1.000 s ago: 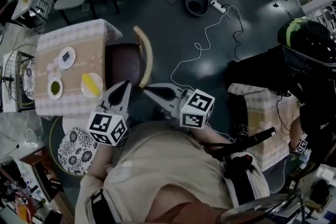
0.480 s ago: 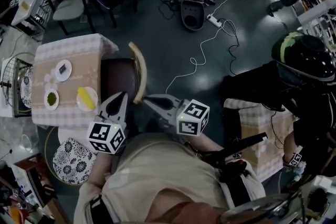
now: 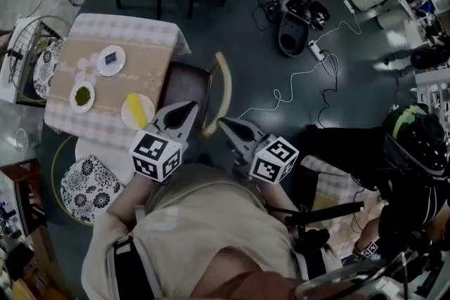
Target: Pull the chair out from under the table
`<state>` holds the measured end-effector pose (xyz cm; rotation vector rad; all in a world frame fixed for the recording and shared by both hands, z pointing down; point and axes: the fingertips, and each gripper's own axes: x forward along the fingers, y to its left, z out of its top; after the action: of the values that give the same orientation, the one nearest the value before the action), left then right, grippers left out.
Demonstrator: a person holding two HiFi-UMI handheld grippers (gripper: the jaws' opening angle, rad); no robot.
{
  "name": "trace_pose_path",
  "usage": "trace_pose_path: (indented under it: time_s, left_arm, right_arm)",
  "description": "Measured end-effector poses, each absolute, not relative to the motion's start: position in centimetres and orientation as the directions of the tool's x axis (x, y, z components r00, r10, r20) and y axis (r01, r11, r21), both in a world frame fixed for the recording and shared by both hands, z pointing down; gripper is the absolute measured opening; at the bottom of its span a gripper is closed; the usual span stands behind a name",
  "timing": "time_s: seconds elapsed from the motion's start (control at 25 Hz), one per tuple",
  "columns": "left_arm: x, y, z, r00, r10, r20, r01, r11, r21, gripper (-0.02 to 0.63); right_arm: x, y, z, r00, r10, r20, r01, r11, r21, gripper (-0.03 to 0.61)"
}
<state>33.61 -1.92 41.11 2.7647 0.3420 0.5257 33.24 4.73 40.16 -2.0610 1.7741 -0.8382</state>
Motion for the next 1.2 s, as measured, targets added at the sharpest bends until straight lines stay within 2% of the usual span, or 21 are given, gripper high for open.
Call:
trace_pose_path:
  time_s: [0.4,0.64,0.68,0.76,0.8,1.2]
  left_arm:
    - [33.8,-8.4,44.3,0.882,0.329,0.338,0.174,-0.893,0.415,0.006]
    - [34.4,-8.9,44.7,0.870,0.347,0.351,0.183,-0.887,0.424,0.006]
    - [34.6,-9.0,44.6,0.872,0.340,0.353,0.178,-0.891,0.418,0.006]
    - [34.9,-9.2,44.4,0.878,0.318,0.359,0.158,-0.899,0.409,0.006]
    - [35.0,-9.2,44.4,0.880,0.307,0.363,0.147,-0.902,0.406,0.006]
    - [35.0,-8.3,45.6,0.866,0.244,0.436,0.064,-0.919,0.388,0.006]
  right_arm:
    - [35.8,-1.4,43.9,0.097,-0.910,0.403,-0.803,-0.310,-0.509,0.012]
    - [39.2,-1.2,46.3,0.180,-0.862,0.473,-0.765,-0.425,-0.483,0.013]
    - [40.0,-0.9,47.1,0.201,-0.845,0.495,-0.754,-0.456,-0.472,0.035]
    - [41.5,-0.6,48.6,0.216,-0.815,0.538,-0.742,-0.495,-0.451,0.230]
    - [42.2,-0.4,49.4,0.215,-0.804,0.555,-0.740,-0.505,-0.445,0.249]
    - [47.6,3.9,61.5,0.173,-0.642,0.747,-0.645,-0.647,-0.407,0.270]
